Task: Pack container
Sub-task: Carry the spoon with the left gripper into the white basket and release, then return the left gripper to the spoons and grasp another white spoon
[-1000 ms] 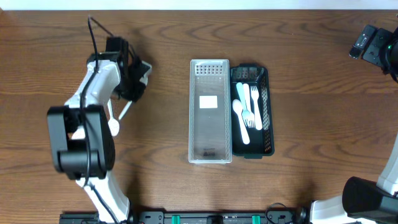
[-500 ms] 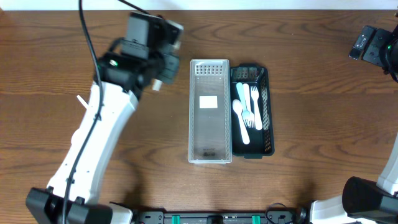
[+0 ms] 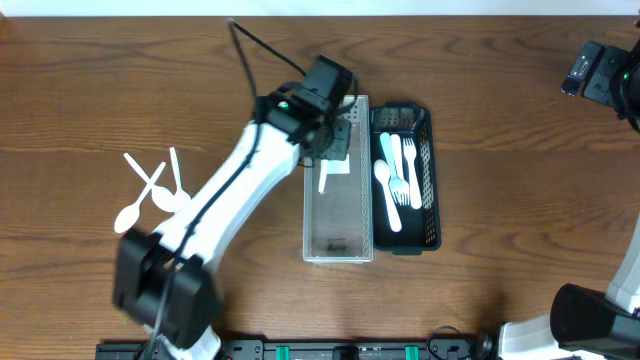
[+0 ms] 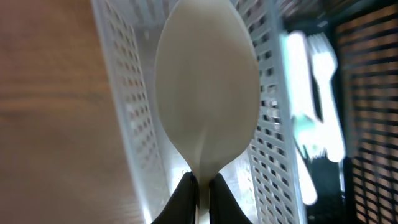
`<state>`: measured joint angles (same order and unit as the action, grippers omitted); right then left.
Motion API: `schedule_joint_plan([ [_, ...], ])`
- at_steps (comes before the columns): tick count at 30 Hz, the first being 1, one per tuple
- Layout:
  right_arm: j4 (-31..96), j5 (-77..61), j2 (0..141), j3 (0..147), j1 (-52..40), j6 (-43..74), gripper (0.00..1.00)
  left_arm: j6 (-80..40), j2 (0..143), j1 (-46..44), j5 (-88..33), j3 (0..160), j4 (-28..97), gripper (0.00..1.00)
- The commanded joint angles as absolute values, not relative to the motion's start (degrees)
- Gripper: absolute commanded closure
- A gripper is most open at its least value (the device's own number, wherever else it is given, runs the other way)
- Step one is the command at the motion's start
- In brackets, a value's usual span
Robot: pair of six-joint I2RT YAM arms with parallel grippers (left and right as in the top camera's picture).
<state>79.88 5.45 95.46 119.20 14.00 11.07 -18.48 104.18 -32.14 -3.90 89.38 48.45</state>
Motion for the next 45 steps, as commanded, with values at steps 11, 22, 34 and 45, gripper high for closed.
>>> schedule_joint_plan([
  [11,79.9,5.8,95.6,119.1,14.3,10.2,0.01,-22.7,115.5,-33.8,-5.5,88.9,48.8,0.64],
  [22,79.7,5.8,95.6,119.1,14.3,10.2,0.01,-9.0,105.8,-33.5,4.3,94.7,53.9,0.23],
  [34,79.8,5.8,95.6,119.1,14.3,10.2,0.01,-10.7,87.8,-8.1,11.4,96.5,61.5,0.14],
  [45,79.7,5.8,95.6,119.1,14.3,10.2,0.01,-8.1,99.7,7.8,-1.0,86.0,60.4,0.14],
])
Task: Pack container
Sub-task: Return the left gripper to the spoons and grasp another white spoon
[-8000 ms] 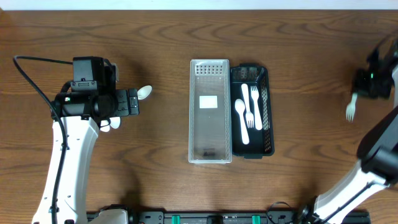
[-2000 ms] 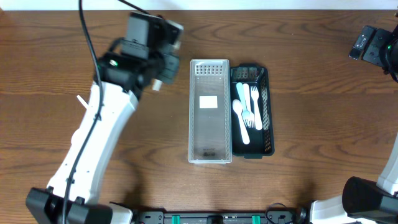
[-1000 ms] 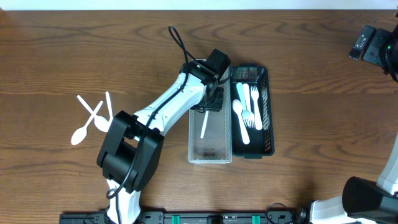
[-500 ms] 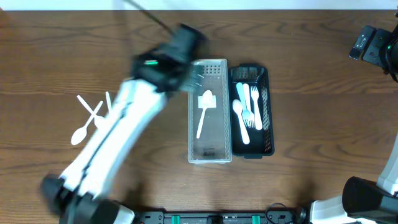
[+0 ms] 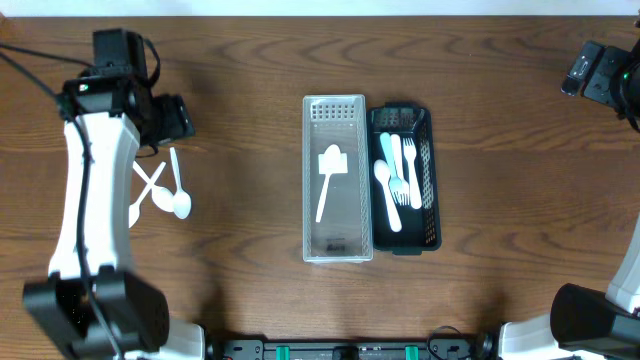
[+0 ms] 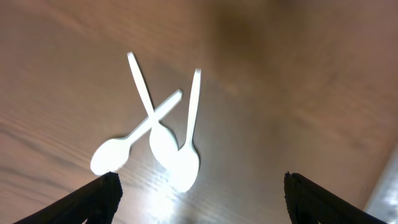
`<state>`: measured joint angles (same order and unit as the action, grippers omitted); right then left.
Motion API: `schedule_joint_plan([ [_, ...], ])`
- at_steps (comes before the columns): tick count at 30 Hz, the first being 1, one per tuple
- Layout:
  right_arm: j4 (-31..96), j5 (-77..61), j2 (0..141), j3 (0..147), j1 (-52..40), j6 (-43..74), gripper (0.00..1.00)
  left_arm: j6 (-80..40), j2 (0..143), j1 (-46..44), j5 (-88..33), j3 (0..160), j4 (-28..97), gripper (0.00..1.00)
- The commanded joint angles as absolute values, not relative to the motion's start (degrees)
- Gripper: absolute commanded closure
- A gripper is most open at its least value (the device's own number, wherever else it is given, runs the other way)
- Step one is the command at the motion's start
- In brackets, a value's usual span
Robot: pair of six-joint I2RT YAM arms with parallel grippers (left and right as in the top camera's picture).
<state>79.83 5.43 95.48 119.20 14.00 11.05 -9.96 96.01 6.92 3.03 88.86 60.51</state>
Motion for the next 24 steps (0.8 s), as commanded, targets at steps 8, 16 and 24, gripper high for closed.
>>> schedule_joint_plan([
  [8,79.7,5.8,95.6,119.1,14.3,9.7,0.01,-7.4,109.3,8.1,-1.1,79.2,52.2,0.13],
  [16,79.7,5.8,95.6,119.1,14.3,9.1,0.01,-4.1,114.0,9.0,-4.4,78.3,47.8,0.12],
  [24,79.7,5.8,95.6,119.1,14.3,9.1,0.01,-4.1,115.8,9.3,-4.6,77.5,47.1,0.12],
])
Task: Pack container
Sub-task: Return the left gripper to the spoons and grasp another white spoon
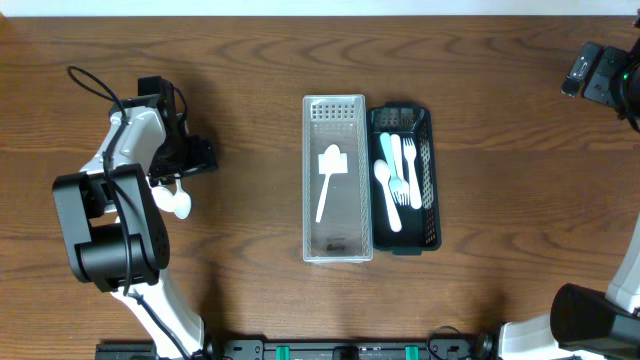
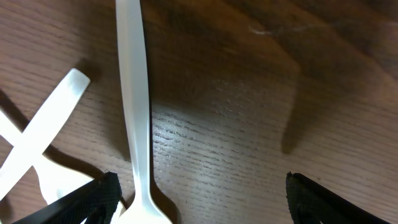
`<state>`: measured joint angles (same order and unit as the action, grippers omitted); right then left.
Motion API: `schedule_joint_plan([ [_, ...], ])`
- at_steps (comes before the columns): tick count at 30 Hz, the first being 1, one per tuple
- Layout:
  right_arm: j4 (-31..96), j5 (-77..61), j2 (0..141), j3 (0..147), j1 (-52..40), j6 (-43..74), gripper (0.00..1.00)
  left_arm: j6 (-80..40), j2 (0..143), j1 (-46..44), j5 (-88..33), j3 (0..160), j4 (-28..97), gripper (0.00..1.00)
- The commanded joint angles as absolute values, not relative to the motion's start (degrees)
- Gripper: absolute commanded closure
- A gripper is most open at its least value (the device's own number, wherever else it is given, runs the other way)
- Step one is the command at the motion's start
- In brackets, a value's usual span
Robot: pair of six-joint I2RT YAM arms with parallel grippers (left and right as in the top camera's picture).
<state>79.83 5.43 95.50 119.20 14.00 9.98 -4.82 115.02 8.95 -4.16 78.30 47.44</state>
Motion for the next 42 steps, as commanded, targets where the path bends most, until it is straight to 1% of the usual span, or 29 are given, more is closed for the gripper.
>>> schedule_joint_plan([
  [1,79.7,5.8,95.6,119.1,14.3,9.1,0.01,-4.1,115.8,9.3,-4.6,77.3,46.9,0.12],
  [6,79.7,5.8,95.6,119.1,14.3,9.1,0.01,-4.0,115.8,9.3,-4.5,76.4,46.2,0.12],
  [13,79.9,5.8,95.6,119.1,14.3,8.7,0.01,-3.1,115.8,9.6,-4.5,73.3,42.0,0.12],
  [19,80.0,5.8,95.6,119.1,14.3,8.7,0.01,-3.0,115.8,9.8,-4.5,73.3,42.8,0.12],
  [21,80.0,5.8,95.6,119.1,14.3,8.7,0.01,-3.0,115.8,9.8,-4.5,73.3,43.2,0.14],
  [23,80.1,5.8,95.6,119.1,14.3,8.7,0.01,-3.0,115.8,9.8,-4.5,73.3,43.5,0.23],
  [24,80.2,5.8,95.6,119.1,14.3,8.7,0.01,-3.0,115.8,9.8,-4.5,73.3,43.6,0.3],
  [26,80.2,5.8,95.6,119.1,14.3,8.7,0.01,-3.0,115.8,9.8,-4.5,73.3,43.7,0.37],
  [28,80.2,5.8,95.6,119.1,14.3,8.7,0.01,-3.0,115.8,9.8,-4.5,73.3,43.9,0.47],
  [30,80.2,5.8,95.6,119.1,14.3,8.7,0.01,-3.0,115.8,9.8,-4.5,73.3,44.0,0.52],
  [31,80.2,5.8,95.6,119.1,14.3,8.7,0.01,-3.0,115.8,9.8,-4.5,73.3,44.0,0.53],
  [33,80.2,5.8,95.6,119.1,14.3,8.7,0.01,-3.0,115.8,9.8,-4.5,73.3,44.1,0.66],
  [34,80.2,5.8,95.6,119.1,14.3,8.7,0.01,-3.0,115.8,9.8,-4.5,73.3,44.1,0.69],
  [36,80.2,5.8,95.6,119.1,14.3,8.7,0.01,-3.0,115.8,9.8,-4.5,73.3,44.1,0.7],
  [42,80.2,5.8,95.6,119.1,14.3,8.7,0.01,-3.0,115.8,9.8,-4.5,73.3,44.1,0.79],
])
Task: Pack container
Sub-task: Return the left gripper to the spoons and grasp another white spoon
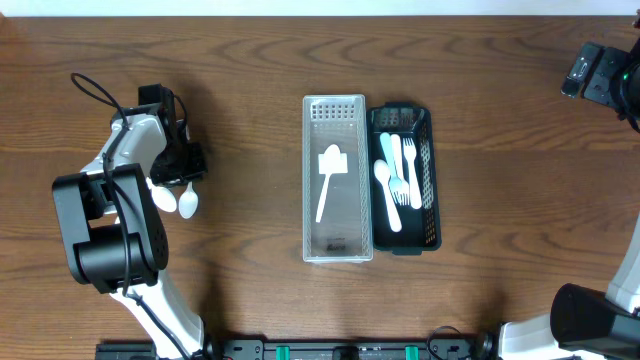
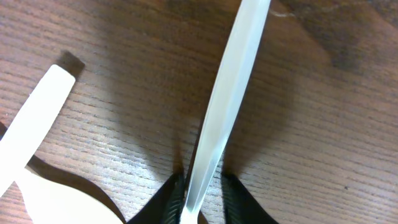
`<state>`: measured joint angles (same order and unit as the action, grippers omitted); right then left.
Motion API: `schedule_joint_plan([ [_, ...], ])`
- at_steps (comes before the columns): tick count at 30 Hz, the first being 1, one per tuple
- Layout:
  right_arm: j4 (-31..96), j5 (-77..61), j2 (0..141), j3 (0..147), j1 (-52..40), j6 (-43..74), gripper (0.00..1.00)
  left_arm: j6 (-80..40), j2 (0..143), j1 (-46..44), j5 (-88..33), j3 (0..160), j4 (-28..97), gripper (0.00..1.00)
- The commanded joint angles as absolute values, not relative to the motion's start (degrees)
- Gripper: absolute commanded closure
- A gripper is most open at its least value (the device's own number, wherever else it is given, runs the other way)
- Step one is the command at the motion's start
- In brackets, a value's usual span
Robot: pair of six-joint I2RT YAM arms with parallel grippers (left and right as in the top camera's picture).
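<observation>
My left gripper point(image 1: 180, 166) is down at the table's left side, its black fingers point(image 2: 171, 199) shut on the thin handle of a white plastic spoon point(image 2: 231, 93). That spoon's bowl point(image 1: 190, 203) pokes out just below the gripper. Two more white spoons point(image 2: 38, 119) lie crossed beside it. The clear perforated container point(image 1: 338, 245) at the centre holds one white spoon point(image 1: 328, 176). My right arm point(image 1: 600, 72) sits at the far right edge, and its jaws cannot be made out.
A black mesh basket point(image 1: 430, 185) with white forks and spoons stands against the clear container's right side. A black cable point(image 1: 90, 88) loops from the left arm over the table. The left arm's base point(image 1: 105, 235) stands near the front left.
The left jaws, wide open on either side of the spoon handle before, have come together on it. The spoon has shifted slightly to the right on the table.
My left gripper held a white spoon over the clear container. Then that spoon lay inside the container and the gripper hung open above three spoons at the left. It was then low over one handle, and now grips it.
</observation>
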<state>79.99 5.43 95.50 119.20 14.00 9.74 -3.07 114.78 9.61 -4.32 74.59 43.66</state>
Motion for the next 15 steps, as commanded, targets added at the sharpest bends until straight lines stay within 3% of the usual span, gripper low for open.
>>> schedule_joint_plan([
  [1,80.2,5.8,95.6,119.1,14.3,8.7,0.01,-3.0,115.8,9.8,-4.5,73.3,44.1,0.81],
  [10,80.2,5.8,95.6,119.1,14.3,8.7,0.01,-3.0,115.8,9.8,-4.5,73.3,44.1,0.81],
  [11,80.2,5.8,95.6,119.1,14.3,8.7,0.01,-3.0,115.8,9.8,-4.5,73.3,44.1,0.87],
  [15,80.2,5.8,95.6,119.1,14.3,8.7,0.01,-2.1,115.8,9.8,-4.5,73.3,44.1,0.93],
])
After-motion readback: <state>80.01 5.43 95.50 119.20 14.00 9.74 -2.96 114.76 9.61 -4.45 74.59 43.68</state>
